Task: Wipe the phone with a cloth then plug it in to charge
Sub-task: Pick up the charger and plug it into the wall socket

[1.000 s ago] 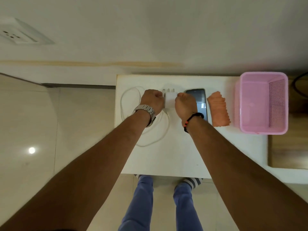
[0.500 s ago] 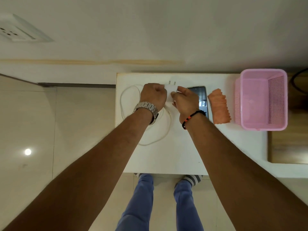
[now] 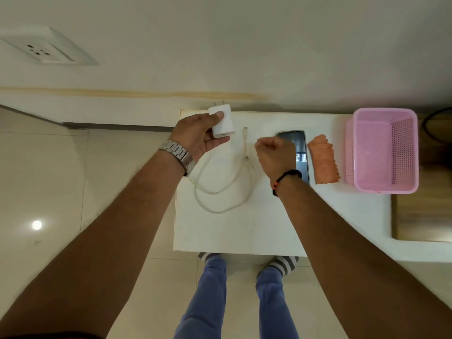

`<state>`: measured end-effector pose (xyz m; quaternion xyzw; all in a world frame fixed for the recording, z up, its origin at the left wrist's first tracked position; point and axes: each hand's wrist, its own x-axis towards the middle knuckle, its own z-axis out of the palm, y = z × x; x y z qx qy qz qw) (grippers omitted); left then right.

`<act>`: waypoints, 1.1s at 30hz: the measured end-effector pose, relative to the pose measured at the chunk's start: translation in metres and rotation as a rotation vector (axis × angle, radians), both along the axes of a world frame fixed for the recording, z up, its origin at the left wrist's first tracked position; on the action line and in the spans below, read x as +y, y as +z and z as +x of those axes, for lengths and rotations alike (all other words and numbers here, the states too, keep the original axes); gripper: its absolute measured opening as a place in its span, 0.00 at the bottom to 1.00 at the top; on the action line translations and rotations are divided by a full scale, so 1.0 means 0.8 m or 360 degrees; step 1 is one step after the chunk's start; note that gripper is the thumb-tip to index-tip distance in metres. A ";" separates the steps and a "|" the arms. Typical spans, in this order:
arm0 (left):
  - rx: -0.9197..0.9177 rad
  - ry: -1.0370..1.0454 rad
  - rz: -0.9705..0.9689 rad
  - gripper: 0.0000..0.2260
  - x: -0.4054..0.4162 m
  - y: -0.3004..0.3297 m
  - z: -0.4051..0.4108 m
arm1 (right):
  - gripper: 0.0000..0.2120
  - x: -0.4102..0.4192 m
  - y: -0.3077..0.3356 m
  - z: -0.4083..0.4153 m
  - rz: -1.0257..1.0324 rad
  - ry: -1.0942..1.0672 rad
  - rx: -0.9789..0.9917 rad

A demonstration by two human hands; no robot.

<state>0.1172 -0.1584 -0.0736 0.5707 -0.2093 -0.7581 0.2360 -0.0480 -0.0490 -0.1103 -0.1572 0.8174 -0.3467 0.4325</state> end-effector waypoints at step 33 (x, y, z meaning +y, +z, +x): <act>0.0219 0.0259 0.0012 0.11 -0.013 0.051 0.022 | 0.09 -0.022 0.129 0.077 -0.0446 -0.0112 -0.0325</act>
